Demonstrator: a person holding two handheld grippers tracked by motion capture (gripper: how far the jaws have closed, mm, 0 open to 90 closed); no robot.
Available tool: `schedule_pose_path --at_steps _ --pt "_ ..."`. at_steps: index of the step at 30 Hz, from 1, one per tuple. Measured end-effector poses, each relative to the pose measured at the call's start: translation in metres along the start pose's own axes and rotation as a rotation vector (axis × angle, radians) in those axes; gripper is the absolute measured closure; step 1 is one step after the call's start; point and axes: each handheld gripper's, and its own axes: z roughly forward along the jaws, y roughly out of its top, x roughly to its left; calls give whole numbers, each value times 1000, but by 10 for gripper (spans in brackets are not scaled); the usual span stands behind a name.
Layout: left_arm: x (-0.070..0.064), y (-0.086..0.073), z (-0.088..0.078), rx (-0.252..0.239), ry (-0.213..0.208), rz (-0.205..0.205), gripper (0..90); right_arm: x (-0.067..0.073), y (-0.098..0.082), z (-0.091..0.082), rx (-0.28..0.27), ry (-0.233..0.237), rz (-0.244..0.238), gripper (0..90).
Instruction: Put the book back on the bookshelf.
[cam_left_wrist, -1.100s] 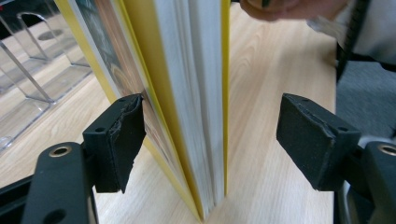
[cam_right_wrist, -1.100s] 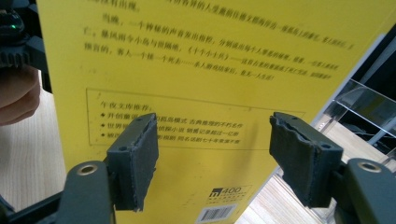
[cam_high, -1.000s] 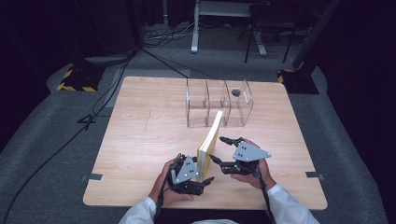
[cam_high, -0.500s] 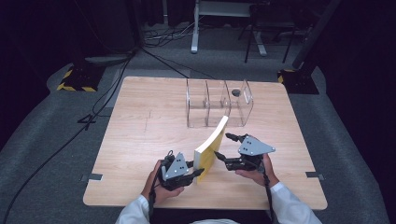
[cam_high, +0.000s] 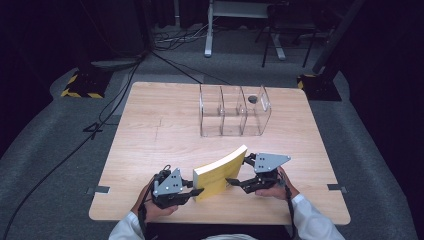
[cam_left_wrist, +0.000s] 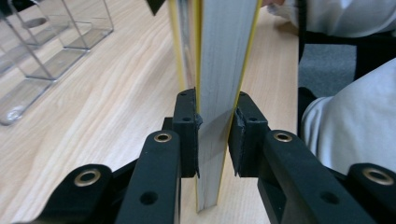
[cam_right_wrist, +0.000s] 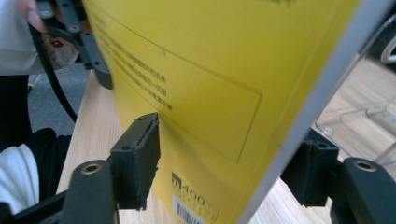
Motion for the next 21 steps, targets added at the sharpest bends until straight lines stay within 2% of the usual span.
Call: schedule_pose_path --at_steps 3,4,6,9,13,16,18,21 --pt "0 -4 -3 4 52 7 712 -2 -4 -10 -36 57 16 520" --pt "-1 -5 -3 10 61 5 698 -1 -5 -14 -42 83 19 534" --pt "0 -8 -3 17 75 -2 679 5 -5 -18 -34 99 -15 560" --pt "3 -7 -1 14 59 -10 664 15 -5 -25 -28 131 -56 574" --pt "8 -7 3 -1 46 -23 657 20 -2 -26 -68 169 -55 534" --pt "11 -5 8 -4 59 -26 639 23 0 -22 -64 154 -73 522" --pt "11 -4 12 -6 64 -19 634 23 -2 -23 -64 141 -71 572" --pt "10 0 18 -9 67 0 639 22 -5 -29 -56 96 -68 703"
